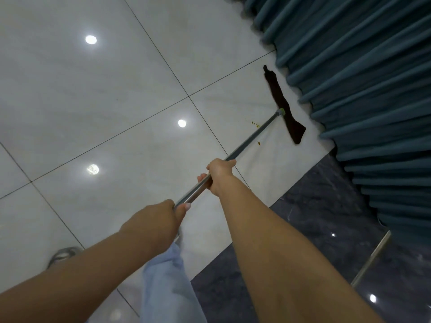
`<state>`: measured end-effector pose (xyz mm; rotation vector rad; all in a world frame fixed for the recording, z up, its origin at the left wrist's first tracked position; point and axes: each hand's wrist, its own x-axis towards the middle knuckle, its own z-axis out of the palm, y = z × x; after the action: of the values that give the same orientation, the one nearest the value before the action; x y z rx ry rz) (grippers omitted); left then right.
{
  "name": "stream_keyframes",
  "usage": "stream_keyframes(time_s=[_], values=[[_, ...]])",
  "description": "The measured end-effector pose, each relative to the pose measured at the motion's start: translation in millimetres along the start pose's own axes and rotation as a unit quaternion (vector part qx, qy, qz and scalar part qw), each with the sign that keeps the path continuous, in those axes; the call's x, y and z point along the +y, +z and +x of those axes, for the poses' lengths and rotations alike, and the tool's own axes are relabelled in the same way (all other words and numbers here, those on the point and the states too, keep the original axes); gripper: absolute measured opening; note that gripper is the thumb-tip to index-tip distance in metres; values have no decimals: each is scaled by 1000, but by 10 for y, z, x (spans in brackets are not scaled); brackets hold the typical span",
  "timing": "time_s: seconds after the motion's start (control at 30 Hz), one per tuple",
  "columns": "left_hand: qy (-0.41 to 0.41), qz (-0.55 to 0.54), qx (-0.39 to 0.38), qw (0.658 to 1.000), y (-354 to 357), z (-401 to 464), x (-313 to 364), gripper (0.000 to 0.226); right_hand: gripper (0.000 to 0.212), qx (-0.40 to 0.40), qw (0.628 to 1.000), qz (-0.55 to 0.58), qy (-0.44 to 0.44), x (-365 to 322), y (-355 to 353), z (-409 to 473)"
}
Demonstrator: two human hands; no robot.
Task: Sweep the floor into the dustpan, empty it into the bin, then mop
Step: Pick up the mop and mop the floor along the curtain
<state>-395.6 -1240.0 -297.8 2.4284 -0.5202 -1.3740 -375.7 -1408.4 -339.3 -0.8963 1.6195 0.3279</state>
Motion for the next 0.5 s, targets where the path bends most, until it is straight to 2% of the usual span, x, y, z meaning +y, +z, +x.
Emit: stream_keyframes(time_s=[0.07, 0.17, 0.33, 0.5], values=[[-6, -5, 1, 1000, 77, -21, 33, 41, 33, 17, 1000, -19, 9, 32, -39, 2], [13, 8, -17, 1000, 179, -96, 3, 41, 67, 32, 997, -66, -30, 160, -38, 33], [22, 9, -27, 999, 89, -186, -203, 42, 64, 45, 997, -56, -39, 316, 152, -47], [31, 66, -37, 997, -360, -342, -886, 44, 65, 30, 999, -19, -41, 617, 786, -266]])
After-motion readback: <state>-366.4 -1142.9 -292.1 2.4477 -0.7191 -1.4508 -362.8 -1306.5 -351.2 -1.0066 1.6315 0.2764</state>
